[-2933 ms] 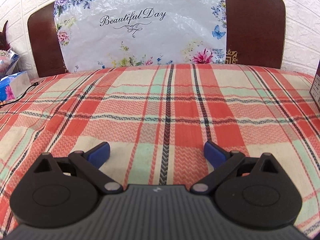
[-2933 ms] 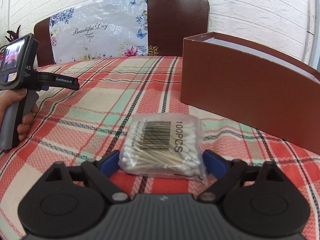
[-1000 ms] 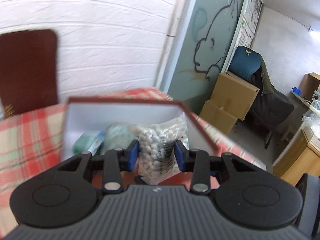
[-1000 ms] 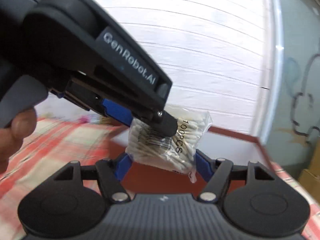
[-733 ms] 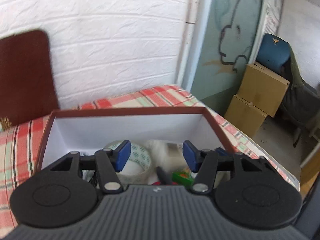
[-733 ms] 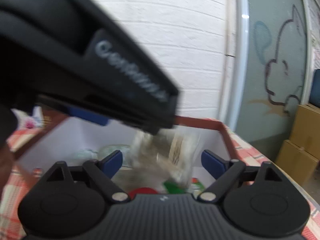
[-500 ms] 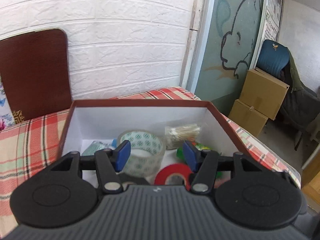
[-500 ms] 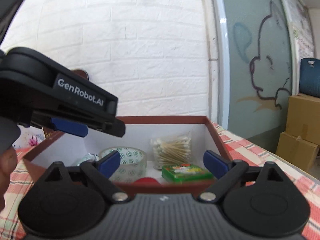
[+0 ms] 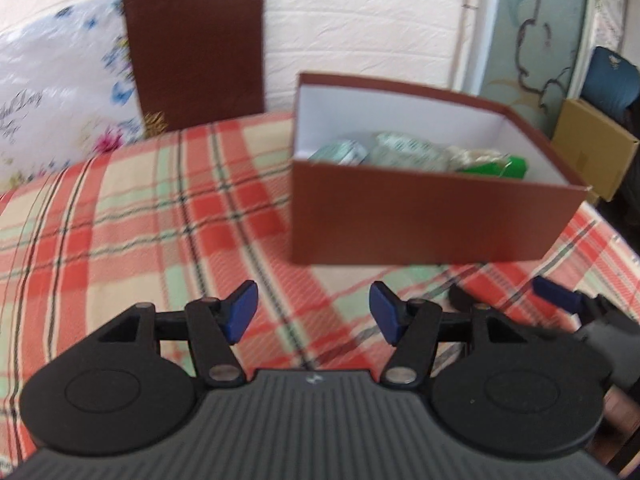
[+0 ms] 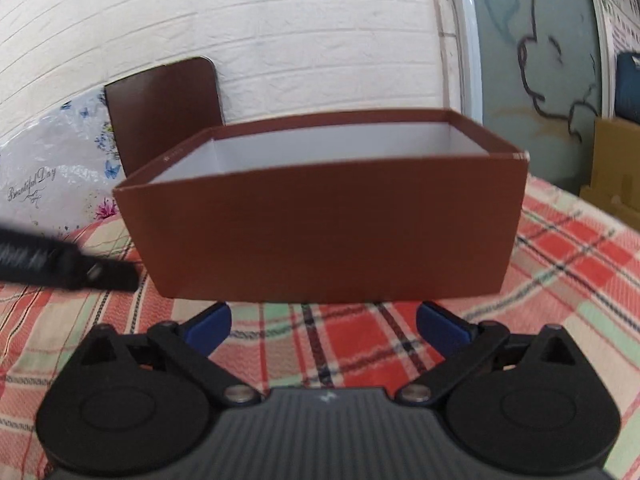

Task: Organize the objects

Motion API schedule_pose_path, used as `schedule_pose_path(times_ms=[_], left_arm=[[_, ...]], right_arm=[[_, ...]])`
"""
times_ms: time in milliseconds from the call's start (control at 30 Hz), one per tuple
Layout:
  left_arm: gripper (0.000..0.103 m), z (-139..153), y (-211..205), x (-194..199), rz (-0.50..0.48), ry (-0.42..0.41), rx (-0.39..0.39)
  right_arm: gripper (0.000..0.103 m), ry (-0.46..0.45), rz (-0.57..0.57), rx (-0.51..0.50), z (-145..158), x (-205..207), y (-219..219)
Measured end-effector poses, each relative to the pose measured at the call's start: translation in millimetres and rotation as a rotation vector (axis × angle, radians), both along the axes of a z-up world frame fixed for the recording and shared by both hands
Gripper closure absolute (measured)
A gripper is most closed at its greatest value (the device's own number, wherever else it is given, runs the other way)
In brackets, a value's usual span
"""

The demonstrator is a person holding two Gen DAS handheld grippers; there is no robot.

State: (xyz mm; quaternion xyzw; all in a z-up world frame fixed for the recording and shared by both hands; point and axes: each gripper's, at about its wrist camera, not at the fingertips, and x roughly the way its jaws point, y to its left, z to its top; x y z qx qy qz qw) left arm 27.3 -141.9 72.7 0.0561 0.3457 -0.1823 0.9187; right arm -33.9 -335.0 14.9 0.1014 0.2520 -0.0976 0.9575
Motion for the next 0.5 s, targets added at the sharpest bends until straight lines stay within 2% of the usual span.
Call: schedule_pose_path(times_ms=[200, 500], left_arm=[[0.038, -17, 15, -4, 0.042, 0.033, 0.049], [0.034, -19, 31, -8, 0.078, 0.035, 0.057]], right_arm=[[0.001, 0.027, -0.041, 0.079, -5, -5, -12], [0.001, 0.023, -0.046, 0.063, -7, -7, -9]])
